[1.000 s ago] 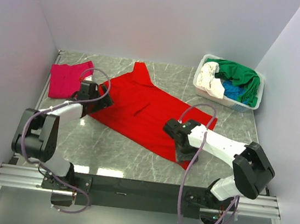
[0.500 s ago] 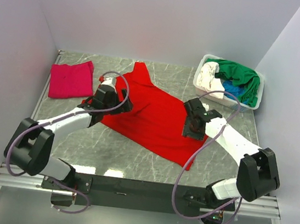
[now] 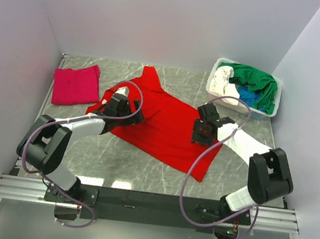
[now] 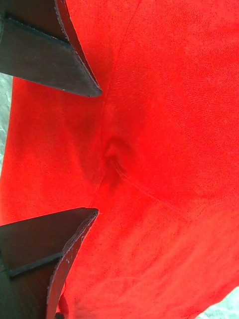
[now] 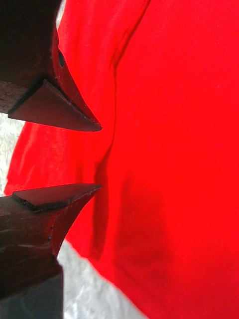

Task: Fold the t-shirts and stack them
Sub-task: Fold the tshirt

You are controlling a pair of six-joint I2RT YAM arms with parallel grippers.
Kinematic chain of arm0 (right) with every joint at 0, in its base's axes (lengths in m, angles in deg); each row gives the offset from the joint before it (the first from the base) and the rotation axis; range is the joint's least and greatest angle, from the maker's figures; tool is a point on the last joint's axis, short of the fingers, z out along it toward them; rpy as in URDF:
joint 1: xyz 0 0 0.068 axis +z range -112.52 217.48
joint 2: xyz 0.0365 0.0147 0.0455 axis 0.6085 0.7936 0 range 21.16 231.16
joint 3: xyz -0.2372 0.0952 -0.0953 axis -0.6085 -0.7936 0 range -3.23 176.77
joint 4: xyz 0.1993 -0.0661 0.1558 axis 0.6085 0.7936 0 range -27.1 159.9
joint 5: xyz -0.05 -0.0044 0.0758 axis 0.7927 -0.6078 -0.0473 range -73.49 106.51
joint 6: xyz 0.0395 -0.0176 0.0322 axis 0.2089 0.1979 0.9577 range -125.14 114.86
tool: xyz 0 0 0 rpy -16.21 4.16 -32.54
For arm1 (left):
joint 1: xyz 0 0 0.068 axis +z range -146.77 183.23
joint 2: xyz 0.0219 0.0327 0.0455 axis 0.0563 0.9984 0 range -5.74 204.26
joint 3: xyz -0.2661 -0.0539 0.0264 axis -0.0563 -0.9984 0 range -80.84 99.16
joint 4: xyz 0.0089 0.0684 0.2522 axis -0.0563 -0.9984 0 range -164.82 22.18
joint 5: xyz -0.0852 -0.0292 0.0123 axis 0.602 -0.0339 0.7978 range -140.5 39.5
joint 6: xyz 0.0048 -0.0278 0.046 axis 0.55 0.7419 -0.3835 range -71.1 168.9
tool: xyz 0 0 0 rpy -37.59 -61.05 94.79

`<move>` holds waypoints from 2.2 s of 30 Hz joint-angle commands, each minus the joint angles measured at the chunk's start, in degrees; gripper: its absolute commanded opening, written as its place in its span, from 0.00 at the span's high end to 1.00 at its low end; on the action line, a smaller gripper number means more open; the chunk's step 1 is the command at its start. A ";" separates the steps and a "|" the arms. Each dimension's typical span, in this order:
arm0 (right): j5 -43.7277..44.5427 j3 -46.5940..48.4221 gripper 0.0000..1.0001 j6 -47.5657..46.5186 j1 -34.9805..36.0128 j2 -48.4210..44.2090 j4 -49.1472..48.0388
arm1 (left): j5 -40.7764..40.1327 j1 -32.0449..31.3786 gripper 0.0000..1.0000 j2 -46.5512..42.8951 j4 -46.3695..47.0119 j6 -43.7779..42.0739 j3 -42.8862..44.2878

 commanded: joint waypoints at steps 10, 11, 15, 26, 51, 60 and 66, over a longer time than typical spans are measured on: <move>-1.72 5.71 0.48 -0.18 -0.24 2.14 -2.41 | -6.17 4.17 0.01 2.67 -3.98 -1.12 17.51; -1.55 6.24 0.48 -0.18 -0.24 2.05 -1.97 | -6.61 5.75 0.01 5.03 -4.07 -0.34 19.37; -2.16 7.39 0.49 0.08 -0.06 0.47 -1.88 | -6.35 7.52 0.01 13.64 -5.74 -0.41 29.47; -4.18 5.55 0.49 -0.36 1.52 -6.12 -3.37 | -3.36 7.70 0.12 42.74 -5.39 -2.52 61.46; -9.98 -0.34 0.49 -1.85 2.05 -9.82 -6.54 | -5.38 8.66 0.26 58.58 -9.43 -3.41 80.56; -9.90 -0.61 0.49 -2.29 1.96 -11.23 -6.19 | -6.26 9.81 0.25 57.44 -9.70 -1.73 78.28; -10.51 -0.17 0.49 -2.38 1.96 -10.35 -6.10 | -3.45 9.81 0.23 61.56 -15.05 -0.33 85.30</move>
